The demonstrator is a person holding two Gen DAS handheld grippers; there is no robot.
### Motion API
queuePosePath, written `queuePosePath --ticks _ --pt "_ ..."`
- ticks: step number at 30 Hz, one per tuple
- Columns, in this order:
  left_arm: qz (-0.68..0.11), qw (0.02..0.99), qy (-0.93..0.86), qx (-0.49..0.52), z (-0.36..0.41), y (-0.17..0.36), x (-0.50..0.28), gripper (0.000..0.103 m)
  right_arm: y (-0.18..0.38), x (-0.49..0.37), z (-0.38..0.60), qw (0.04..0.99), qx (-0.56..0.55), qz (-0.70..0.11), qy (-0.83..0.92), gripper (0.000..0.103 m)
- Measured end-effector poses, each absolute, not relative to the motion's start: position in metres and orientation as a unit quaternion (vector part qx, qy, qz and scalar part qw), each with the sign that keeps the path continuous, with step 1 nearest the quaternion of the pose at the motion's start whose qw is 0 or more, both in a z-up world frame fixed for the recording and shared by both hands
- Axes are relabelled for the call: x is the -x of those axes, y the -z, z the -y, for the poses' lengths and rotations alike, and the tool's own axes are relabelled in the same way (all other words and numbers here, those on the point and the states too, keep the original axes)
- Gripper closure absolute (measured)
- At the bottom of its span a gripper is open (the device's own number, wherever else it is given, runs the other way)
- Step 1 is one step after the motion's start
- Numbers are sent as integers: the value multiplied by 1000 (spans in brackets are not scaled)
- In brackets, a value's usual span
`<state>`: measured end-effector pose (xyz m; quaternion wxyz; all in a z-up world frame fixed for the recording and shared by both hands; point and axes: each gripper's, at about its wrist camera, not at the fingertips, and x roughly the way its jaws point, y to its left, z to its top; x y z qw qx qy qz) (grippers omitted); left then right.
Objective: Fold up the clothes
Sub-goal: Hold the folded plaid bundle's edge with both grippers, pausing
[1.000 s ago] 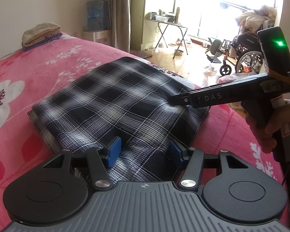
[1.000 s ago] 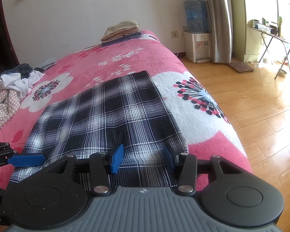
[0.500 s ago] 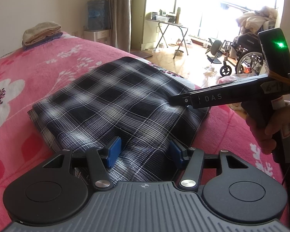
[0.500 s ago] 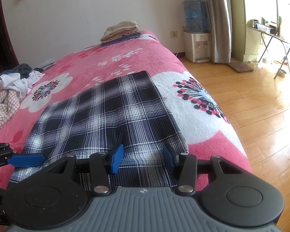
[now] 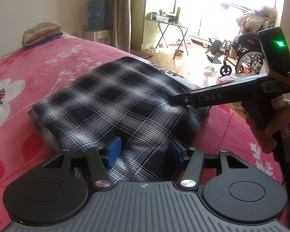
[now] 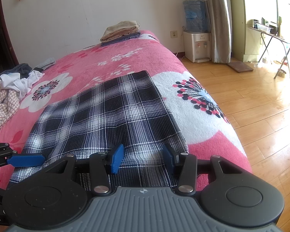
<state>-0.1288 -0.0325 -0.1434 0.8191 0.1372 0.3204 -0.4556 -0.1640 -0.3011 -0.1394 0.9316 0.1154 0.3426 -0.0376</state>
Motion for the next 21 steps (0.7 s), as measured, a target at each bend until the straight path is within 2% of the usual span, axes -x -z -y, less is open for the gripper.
queuePosePath --ticks 21 --pt "-318 819 456 -141 33 144 130 47 140 164 300 932 -116 -343 37 55"
